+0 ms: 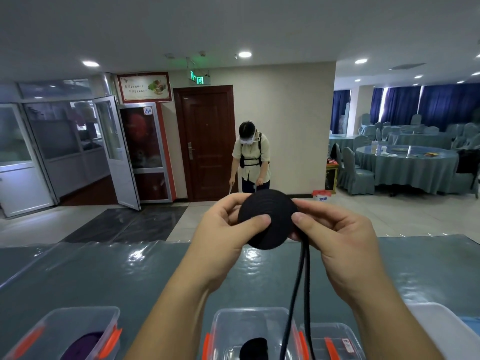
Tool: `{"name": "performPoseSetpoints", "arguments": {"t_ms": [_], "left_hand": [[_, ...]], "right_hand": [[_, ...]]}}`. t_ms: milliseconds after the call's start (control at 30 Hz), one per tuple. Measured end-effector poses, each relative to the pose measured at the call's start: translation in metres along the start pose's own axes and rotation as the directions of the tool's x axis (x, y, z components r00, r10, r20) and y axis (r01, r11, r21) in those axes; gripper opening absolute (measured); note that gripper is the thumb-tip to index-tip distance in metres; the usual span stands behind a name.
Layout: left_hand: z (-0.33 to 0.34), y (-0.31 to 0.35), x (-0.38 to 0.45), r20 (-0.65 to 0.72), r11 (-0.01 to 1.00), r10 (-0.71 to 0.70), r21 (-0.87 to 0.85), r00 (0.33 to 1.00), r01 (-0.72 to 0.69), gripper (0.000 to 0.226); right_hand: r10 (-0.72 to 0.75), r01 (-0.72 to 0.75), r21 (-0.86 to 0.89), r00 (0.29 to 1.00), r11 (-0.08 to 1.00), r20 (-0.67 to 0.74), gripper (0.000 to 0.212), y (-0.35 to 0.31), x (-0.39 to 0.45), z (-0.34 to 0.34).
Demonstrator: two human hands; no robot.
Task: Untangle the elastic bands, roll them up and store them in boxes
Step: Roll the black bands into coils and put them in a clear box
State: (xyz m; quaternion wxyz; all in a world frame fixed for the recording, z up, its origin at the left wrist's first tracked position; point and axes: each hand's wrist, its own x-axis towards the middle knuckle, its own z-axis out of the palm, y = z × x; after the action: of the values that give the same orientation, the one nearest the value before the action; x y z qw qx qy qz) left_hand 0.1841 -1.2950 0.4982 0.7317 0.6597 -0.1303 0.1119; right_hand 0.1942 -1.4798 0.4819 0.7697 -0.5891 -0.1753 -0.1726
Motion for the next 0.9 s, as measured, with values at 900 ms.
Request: {"name": "performPoseSetpoints", "arguments": {"t_ms": [900], "left_hand": [[-0.002,0.005,-0.005,0.051,0.997,0.011,-0.08,0.999,-0.007,0.036]], "right_hand": [[0.031,-0.031,0.019,0.999,0.999,0.01,0.028,0.002,-0.01,-0.001]]}}
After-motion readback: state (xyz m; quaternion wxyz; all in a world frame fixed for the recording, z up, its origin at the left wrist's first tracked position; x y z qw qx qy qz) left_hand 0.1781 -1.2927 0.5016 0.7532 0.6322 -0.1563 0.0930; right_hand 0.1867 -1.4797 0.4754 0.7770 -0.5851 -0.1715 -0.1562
